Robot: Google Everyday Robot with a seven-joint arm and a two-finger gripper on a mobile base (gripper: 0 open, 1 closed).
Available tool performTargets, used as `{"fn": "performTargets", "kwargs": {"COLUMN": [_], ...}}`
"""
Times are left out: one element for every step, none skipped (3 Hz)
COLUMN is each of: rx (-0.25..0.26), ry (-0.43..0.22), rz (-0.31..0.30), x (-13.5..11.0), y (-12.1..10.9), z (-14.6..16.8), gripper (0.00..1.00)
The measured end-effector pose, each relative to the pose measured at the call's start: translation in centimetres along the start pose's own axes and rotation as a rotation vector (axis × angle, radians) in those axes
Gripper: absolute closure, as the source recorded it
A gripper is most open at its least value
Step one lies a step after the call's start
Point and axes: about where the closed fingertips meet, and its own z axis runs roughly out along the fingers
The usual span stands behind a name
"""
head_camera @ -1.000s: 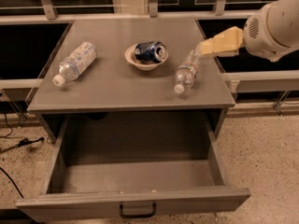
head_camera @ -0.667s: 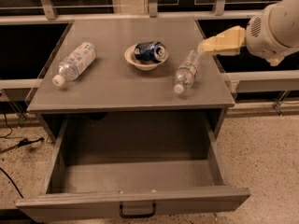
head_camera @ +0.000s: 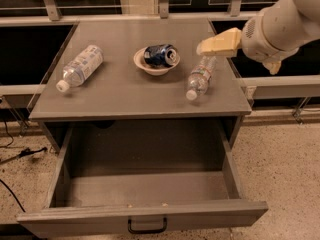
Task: Place water bottle into top drawer
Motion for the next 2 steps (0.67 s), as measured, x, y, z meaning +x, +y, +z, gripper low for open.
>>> {"fn": "performTargets", "kwargs": {"rx": [-0.016, -0.040], "ry": [-0.001, 0.001], "rz": [-0.006, -0.029], "x": [-0.4, -0.8], "y": [1.6, 3.5], "z": [1.1, 3.2], "gripper": [0.00, 0.00]}}
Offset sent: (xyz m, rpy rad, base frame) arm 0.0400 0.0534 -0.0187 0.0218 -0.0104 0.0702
